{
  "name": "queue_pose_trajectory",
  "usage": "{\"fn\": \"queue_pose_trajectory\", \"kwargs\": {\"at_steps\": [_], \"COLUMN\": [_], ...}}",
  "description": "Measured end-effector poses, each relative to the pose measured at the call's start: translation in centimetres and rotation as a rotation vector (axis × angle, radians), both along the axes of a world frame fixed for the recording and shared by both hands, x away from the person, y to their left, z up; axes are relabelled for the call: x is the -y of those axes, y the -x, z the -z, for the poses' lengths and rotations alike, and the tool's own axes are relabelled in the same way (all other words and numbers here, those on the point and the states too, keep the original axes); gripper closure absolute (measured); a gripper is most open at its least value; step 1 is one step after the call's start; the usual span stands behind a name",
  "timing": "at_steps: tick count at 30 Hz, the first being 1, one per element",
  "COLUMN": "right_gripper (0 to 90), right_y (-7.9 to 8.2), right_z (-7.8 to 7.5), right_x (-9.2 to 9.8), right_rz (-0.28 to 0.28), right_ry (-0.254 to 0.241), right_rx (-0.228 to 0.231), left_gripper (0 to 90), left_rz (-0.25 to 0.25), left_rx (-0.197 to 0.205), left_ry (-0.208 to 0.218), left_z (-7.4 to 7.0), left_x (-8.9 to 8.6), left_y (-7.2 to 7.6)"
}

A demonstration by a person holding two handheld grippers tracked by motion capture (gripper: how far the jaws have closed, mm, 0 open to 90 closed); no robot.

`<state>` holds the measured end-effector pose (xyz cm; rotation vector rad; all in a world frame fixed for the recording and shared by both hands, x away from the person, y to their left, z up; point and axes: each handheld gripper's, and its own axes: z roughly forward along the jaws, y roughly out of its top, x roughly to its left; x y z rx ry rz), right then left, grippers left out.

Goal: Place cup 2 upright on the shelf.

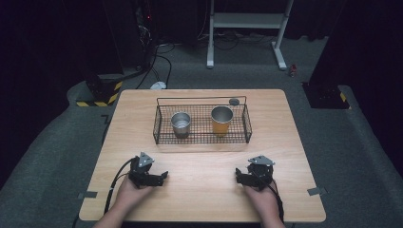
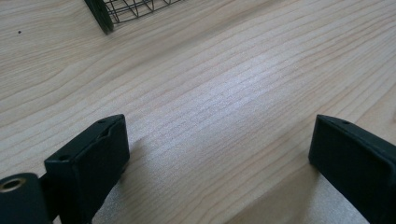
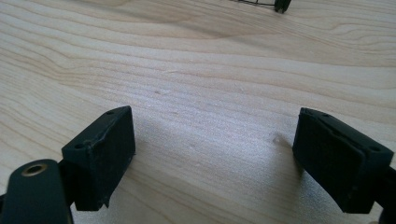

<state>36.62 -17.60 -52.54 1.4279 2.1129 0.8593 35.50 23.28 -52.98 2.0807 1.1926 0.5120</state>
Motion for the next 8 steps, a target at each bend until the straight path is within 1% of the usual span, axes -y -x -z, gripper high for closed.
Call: {"fn": "queue_pose_trajectory", "kwargs": {"at_steps": [2,4,8], "right_gripper": [13.0,13.0,13.0], "right_y": [0.00,0.00,0.00], "right_z": [0.00,0.00,0.00], "right_x": [0.00,0.00,-0.01], "right_rz": [0.000,0.000,0.000], "right_ry": [0.000,0.000,0.000], "right_rx": [0.000,0.000,0.000], "left_gripper": [5.6,5.9,6.0], "left_rz": [0.007,0.002,0.001], "left_rx": [0.004,0.003,0.003], "left_ry": [-0.008,0.000,0.002], "left_z": [-0.03,0.01,0.02], "left_x": [-0.11,-0.08,-0.07], "left_y": [0.02,0.11,0.14]}}
